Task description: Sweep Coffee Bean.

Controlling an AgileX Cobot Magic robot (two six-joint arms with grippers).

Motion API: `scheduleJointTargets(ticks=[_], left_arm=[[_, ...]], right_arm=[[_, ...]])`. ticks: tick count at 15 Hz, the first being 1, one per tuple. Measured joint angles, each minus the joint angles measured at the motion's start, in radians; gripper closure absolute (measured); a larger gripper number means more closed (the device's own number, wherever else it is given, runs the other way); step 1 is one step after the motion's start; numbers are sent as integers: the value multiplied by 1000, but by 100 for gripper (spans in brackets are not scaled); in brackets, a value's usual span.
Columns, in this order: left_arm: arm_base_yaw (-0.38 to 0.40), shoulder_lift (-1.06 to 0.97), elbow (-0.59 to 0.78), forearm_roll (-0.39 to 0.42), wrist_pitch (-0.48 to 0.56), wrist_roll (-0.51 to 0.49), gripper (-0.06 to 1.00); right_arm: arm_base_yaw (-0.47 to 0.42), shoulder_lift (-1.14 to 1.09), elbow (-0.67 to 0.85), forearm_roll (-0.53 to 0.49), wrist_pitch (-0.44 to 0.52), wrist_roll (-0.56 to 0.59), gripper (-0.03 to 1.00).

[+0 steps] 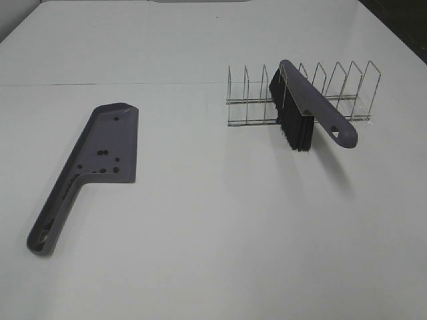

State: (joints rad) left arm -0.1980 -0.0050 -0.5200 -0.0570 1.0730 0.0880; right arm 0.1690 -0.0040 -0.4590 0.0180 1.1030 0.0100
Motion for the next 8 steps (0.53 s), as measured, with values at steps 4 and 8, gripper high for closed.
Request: scheduleJointTargets(ticks=[4,8], left_arm=[[0,-2,1,43,0,-29,7],[0,-2,1,44,0,-46,7]], right_arm=[[0,0,0,0,0,-24,18],[0,0,0,0,0,-25,18]])
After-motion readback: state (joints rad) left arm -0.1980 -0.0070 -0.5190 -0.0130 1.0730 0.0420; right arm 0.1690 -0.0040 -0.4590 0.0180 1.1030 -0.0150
